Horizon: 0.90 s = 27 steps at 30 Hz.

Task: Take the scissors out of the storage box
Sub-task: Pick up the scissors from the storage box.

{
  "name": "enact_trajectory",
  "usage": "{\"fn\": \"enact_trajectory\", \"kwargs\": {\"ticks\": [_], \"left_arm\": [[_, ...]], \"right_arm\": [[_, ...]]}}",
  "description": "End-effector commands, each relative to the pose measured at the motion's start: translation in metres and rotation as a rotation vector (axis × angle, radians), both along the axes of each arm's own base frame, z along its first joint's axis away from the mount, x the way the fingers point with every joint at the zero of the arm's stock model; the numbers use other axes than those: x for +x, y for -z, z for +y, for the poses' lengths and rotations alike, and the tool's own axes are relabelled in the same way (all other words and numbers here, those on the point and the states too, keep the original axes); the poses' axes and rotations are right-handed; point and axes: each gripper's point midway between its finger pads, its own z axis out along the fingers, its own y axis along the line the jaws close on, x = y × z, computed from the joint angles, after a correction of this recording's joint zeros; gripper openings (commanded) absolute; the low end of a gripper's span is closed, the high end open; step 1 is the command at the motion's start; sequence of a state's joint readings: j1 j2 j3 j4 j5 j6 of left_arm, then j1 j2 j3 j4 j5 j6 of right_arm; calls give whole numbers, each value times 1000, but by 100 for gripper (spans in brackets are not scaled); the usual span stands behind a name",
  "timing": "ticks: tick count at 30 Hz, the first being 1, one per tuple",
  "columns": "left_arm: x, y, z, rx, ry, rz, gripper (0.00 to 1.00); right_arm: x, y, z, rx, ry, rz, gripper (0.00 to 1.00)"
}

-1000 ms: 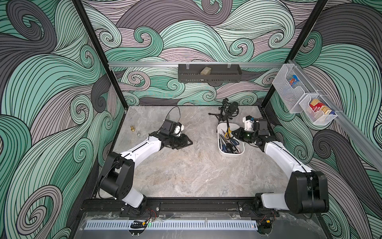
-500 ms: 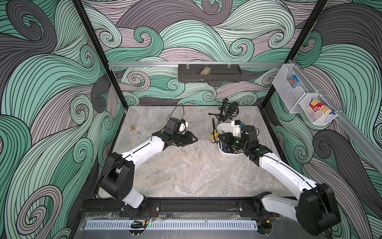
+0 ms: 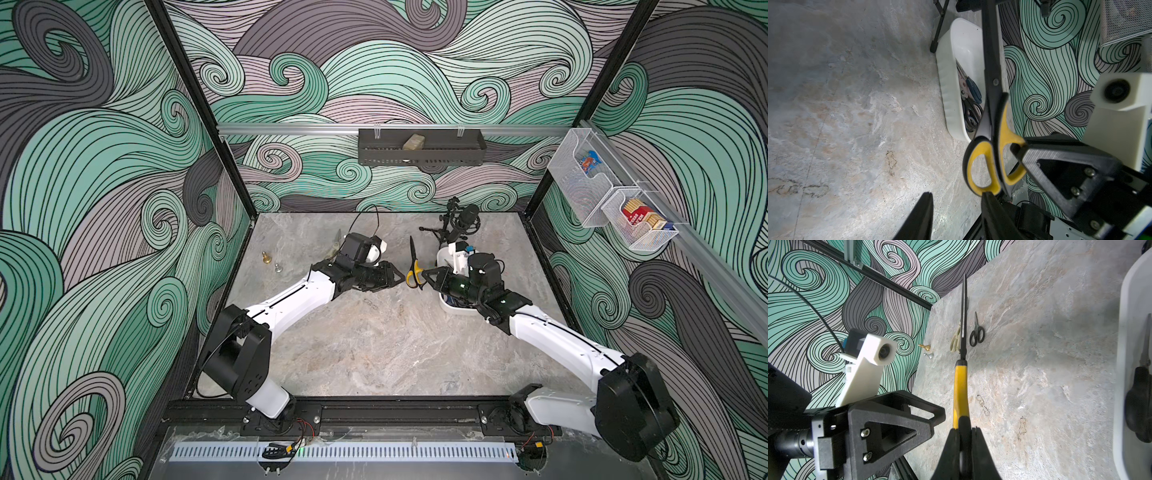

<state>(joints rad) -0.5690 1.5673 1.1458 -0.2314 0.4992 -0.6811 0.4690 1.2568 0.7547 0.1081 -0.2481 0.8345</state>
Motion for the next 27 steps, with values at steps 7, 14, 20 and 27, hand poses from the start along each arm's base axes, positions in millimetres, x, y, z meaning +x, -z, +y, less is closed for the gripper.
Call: {"fn": "enact_trajectory", "kwargs": {"ticks": [7,14,20,27], "left_arm": [[1,4,-13,37,33,-17,40],[2,4,-19,45,33,-21,38],[6,9,-18,55,-2,-15,36],[11,7,-21,38,-21,-17,32]], "right_arm": [[10,-29,13,60,-3,-73,0],[8,-29,16,69,-10,-71,0],[6,-27,18,77,-17,-57,0],[4,-25,21,99,-25,-42,0]]}}
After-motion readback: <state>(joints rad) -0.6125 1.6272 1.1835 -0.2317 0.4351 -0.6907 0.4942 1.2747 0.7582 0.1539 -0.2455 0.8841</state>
